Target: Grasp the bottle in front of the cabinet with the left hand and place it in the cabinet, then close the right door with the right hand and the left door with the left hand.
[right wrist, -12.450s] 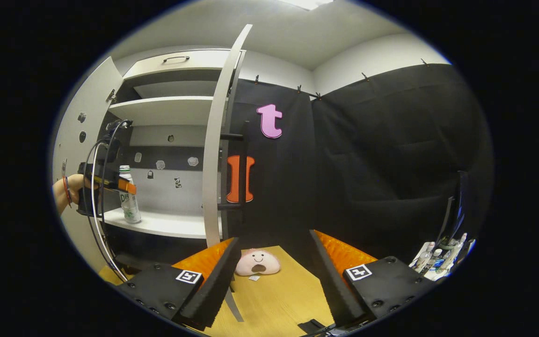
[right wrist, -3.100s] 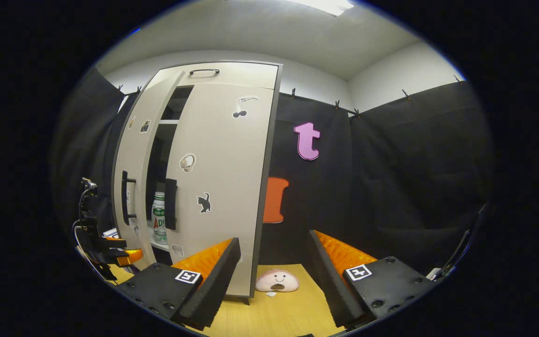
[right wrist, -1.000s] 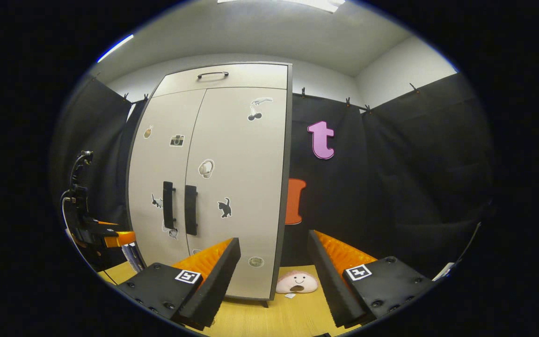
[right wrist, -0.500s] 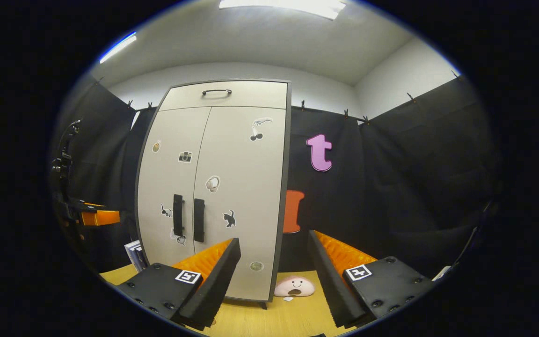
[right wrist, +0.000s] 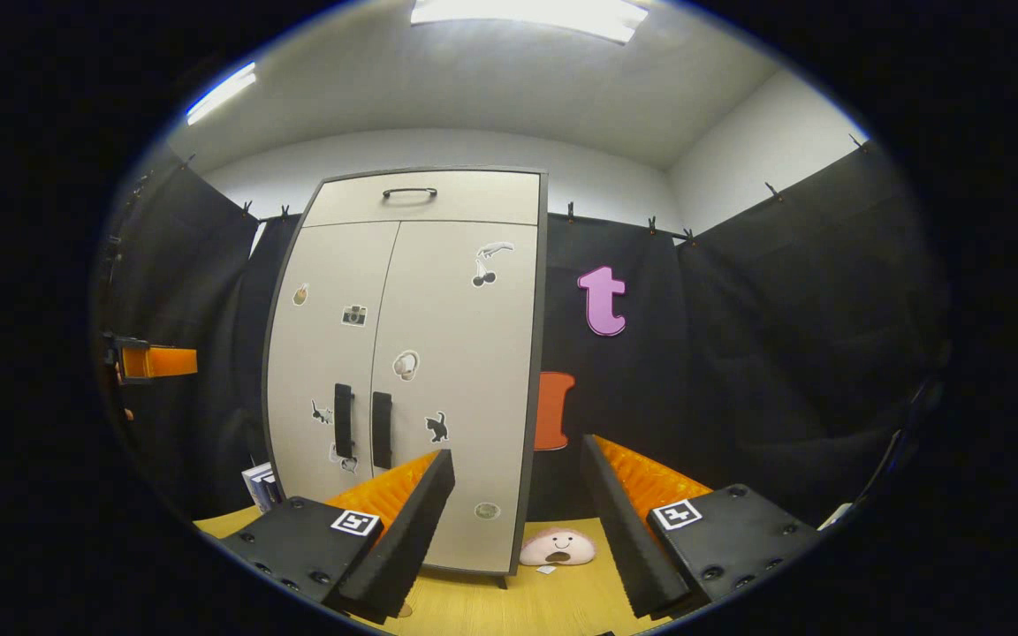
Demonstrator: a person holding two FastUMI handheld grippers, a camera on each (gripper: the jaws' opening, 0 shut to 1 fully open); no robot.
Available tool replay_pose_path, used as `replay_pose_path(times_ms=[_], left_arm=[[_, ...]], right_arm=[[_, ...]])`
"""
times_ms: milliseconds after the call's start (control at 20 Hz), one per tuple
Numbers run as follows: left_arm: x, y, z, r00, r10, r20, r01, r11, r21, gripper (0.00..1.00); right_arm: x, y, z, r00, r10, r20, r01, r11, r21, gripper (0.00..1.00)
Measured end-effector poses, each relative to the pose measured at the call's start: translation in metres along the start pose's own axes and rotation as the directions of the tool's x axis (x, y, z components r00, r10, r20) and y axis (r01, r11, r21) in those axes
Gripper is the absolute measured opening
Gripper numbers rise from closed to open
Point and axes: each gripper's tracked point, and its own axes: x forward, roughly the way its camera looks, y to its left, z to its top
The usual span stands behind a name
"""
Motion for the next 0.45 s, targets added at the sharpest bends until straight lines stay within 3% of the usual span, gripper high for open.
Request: replay_pose_path(times_ms=[450], left_arm=[[-0.0006, -0.0020, -0.0043, 1.000, 0.004, -0.024, -0.005, 0.999, -0.045, 0.94]], right_arm=[[-0.0005, -0.0047, 0.0044, 1.000, -0.014, 0.012, 0.014, 1.000, -0.012, 0.96]])
